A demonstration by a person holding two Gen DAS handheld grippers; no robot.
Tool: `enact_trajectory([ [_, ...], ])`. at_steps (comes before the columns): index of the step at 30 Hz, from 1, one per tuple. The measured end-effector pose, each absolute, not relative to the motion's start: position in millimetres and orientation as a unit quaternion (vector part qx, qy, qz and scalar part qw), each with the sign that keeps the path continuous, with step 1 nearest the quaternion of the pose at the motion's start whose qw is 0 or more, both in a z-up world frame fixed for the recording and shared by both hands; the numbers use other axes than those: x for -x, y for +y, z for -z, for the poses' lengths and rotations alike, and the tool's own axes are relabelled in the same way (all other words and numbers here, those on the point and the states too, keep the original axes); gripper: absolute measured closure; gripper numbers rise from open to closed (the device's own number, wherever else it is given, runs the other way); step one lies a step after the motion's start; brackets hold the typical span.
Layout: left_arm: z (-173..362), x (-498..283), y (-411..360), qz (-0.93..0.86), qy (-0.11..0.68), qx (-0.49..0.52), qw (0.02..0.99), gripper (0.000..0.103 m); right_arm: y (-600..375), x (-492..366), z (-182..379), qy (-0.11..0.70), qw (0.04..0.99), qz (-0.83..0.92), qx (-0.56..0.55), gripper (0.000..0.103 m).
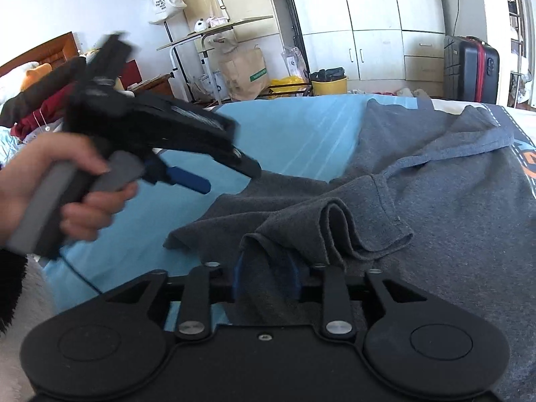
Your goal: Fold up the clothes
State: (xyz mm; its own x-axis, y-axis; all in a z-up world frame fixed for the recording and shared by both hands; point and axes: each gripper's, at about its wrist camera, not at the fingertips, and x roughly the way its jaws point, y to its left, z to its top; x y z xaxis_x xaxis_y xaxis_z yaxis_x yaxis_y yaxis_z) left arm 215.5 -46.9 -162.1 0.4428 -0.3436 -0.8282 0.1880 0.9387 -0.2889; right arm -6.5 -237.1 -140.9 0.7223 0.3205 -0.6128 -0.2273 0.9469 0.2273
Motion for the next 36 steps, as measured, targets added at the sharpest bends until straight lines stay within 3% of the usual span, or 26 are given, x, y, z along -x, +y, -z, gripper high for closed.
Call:
enact_trajectory([
  [3,168.2,-213.9,-48.7,0.199,0.493,0.099,0.841,0.026,-237.7,5.3,142.5,0.343,0.926,-0.143,-0.061,0.064],
  [5,167.0,-206.4,-56.7,0.197,0.470,0.075,0.857,0.045,-238.6,3.0,144.2,0.344,0.926,-0.140,-0.063,0.062],
  [7,166.0,-201.0,-65.7,0.190,0.451,0.045,0.871,0.084,-239.9,0.2,146.9,0.346,0.926,-0.136,-0.072,0.058],
  [9,164.2,-196.9,-70.2,0.199,0.439,0.030,0.876,0.097,-240.4,-2.0,149.5,0.347,0.925,-0.133,-0.081,0.056],
  [15,127.6,-190.0,-51.9,0.179,0.345,0.060,0.919,0.103,-239.0,-2.3,151.1,0.343,0.927,-0.135,-0.074,0.054],
  [18,129.2,-198.5,-44.1,0.149,0.343,0.056,0.926,0.103,-237.3,-1.8,153.0,0.344,0.926,-0.134,-0.071,0.051],
  [22,152.3,-212.2,-27.0,0.165,0.424,0.143,0.879,0.102,-234.9,-2.3,154.0,0.342,0.928,-0.132,-0.065,0.049],
  [25,148.0,-202.2,-23.1,0.173,0.441,0.148,0.868,0.100,-236.0,0.6,151.7,0.336,0.929,-0.140,-0.071,0.051],
  [26,143.0,-195.1,-22.1,0.179,0.435,0.146,0.870,0.100,-236.2,2.0,150.5,0.332,0.927,-0.156,-0.074,0.057],
  [27,138.6,-189.3,-22.1,0.187,0.430,0.144,0.871,0.098,-236.2,2.0,148.8,0.334,0.922,-0.177,-0.082,0.075],
  [28,134.5,-183.9,-22.6,0.197,0.425,0.142,0.872,0.094,-237.0,1.0,147.4,0.343,0.913,-0.200,-0.097,0.082],
  [30,128.5,-173.5,-23.3,0.211,0.418,0.137,0.873,0.090,-242.3,0.9,143.0,0.364,0.895,-0.221,-0.132,0.080],
  [32,128.3,-165.8,-25.0,0.212,0.427,0.126,0.870,0.081,-252.5,5.4,135.2,0.374,0.887,-0.217,-0.163,0.077],
  [34,135.9,-161.9,-27.3,0.175,0.478,0.107,0.854,0.043,-264.8,15.1,126.9,0.370,0.888,-0.203,-0.181,0.057],
  [36,153.6,-159.8,-20.6,0.125,0.533,0.114,0.829,0.037,-272.7,24.7,122.9,0.367,0.897,-0.176,-0.176,0.044],
])
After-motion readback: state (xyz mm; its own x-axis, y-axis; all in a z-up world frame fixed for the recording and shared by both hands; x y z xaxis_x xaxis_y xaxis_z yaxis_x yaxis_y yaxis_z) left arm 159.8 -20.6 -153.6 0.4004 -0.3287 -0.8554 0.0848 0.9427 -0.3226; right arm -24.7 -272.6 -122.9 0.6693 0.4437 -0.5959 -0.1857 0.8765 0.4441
